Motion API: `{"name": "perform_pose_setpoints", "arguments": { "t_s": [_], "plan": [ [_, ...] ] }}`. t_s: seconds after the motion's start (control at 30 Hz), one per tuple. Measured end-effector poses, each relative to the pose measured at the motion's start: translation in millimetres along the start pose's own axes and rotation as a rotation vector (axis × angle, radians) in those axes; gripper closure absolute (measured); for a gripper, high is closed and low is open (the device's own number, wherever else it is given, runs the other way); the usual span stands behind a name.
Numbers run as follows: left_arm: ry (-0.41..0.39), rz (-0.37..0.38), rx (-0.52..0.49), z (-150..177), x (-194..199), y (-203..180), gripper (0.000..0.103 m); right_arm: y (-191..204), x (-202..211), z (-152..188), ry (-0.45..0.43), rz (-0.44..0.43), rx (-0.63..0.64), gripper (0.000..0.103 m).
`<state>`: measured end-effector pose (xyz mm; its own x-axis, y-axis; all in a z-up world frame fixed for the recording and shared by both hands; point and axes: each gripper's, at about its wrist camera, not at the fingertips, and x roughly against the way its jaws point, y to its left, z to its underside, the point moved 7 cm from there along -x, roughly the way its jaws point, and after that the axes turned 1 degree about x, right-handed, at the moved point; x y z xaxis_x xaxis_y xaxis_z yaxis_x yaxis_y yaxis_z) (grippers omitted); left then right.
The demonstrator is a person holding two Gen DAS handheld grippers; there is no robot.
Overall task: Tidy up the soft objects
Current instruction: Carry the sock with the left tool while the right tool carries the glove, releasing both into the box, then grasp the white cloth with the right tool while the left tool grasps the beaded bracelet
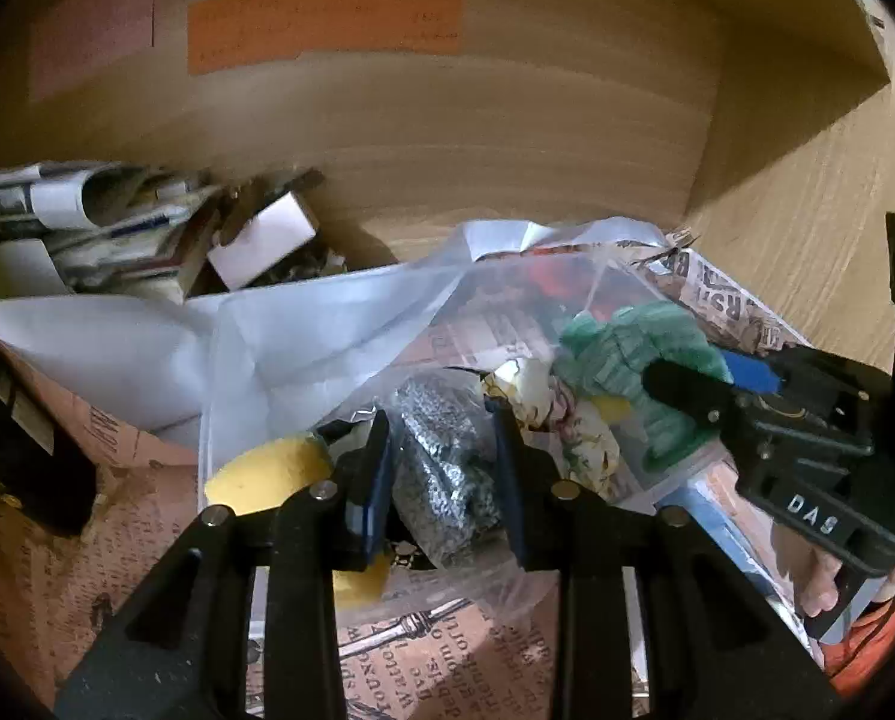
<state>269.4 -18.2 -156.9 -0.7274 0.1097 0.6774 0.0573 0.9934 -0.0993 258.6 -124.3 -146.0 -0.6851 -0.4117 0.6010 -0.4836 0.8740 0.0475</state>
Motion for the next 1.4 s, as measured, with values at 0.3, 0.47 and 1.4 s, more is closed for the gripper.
{"name": "perform_pose_setpoints", "arguments": {
  "t_s": [0.3,0.47,1.4],
  "plan": [
    [0.009,0.004,0.008,7,6,3,0.051,2,-1,4,0.019,0.026,0.029,0.051],
    [-0.044,0.001,-0.010,4,30,-2,0.042,4,10,-1,-0.015,0.040,0.033,0.037],
    [-0.043,0.031,0.001,82,91,-19,0.002,20,94,54,-0.071,0.045,-0.007,0.002]
  ]
}}
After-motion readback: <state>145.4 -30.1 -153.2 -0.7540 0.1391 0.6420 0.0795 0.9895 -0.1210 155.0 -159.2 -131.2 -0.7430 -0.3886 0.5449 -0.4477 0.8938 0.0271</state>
